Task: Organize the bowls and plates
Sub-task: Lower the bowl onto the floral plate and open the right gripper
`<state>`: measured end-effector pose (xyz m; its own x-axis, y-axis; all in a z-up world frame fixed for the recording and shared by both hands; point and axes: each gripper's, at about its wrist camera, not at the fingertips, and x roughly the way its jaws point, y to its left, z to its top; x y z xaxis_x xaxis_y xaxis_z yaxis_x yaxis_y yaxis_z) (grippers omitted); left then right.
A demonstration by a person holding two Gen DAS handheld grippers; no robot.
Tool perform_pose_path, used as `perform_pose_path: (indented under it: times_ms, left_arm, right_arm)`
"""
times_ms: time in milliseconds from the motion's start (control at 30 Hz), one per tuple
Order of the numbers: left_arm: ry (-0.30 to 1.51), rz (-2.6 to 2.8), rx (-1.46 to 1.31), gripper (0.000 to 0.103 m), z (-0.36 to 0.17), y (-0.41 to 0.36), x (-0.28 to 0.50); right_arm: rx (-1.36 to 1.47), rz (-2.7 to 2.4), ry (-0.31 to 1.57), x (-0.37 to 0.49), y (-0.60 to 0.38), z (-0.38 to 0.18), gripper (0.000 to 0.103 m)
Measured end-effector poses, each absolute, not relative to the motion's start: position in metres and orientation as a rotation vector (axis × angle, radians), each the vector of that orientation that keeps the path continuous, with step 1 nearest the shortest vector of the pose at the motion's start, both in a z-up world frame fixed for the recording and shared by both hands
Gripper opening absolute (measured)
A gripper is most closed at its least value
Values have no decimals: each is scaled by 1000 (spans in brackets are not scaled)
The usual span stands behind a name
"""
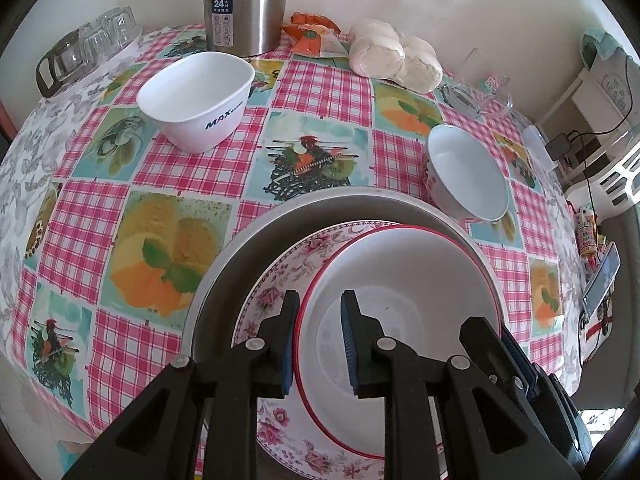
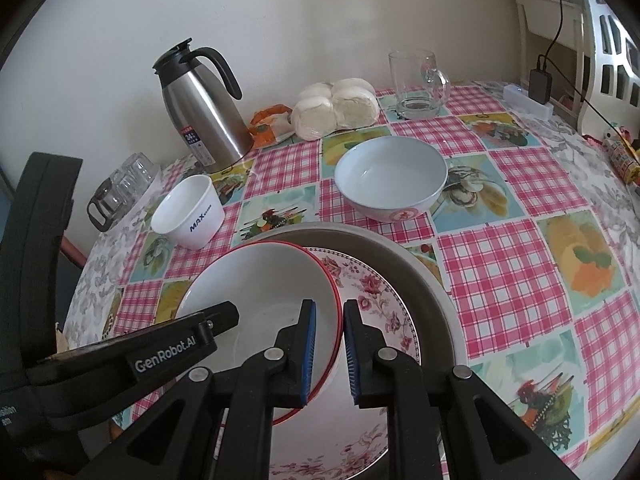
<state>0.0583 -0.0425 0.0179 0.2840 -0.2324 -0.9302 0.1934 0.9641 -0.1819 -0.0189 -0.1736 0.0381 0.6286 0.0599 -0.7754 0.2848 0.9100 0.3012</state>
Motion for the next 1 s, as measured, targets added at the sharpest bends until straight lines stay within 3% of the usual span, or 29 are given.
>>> perform_pose_path:
  times_ms: [433, 567, 733, 800, 833, 867, 1000]
  left_arm:
    - [1233, -286, -64, 23, 25, -37, 58]
    - [1230, -272, -86, 32, 27, -32, 60]
    - [1212, -244, -99, 54, 35, -26, 60]
    - [1200, -218, -91, 64, 39, -25, 60]
    - [1196, -212, -90, 64, 40, -23, 60]
    - [1195, -204, -92, 65, 41, -22, 60]
    - [1194, -173, -88, 66, 41, -17, 63]
  right_arm:
    - [434, -147, 911, -17, -178, 32, 17]
    - [445, -157, 904, -17, -182, 34, 18]
    - [454, -175, 901, -18, -186, 34, 32]
    - [450, -185, 892, -18, -186, 35, 44]
    - [450, -190, 886, -19, -187, 36, 56]
    - [448, -198, 878, -20, -187, 37, 62]
    - [442, -212, 872, -20, -189, 38, 70]
